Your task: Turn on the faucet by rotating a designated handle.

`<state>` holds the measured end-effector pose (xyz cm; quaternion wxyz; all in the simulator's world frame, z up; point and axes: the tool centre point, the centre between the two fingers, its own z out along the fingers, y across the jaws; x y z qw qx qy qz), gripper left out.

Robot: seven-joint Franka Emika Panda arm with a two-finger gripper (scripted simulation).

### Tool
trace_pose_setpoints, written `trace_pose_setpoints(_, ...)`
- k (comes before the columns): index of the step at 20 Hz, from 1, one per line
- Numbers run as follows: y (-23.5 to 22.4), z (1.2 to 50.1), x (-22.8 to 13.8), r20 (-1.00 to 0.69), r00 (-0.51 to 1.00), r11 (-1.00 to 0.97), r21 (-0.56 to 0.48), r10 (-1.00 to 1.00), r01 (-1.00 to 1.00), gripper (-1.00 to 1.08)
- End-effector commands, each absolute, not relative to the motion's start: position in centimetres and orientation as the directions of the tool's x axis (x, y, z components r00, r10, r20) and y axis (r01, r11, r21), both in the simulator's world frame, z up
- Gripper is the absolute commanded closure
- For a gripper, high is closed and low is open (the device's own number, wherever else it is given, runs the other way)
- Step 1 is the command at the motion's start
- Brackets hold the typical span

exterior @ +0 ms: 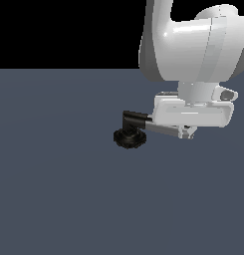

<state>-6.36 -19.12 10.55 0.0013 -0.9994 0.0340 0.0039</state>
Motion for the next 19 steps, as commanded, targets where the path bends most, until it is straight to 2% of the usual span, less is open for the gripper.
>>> trace_pose_setpoints(1,-19.6,10.6,-5.2,-0.001,0.998,-0.998,-0.001,-0.061,-0.061,1.08)
trace_pose_setpoints(19,-24.0,10.6,-1.3,0.0,0.998,-0.998,0.0,-0.069,-0.069,1.08)
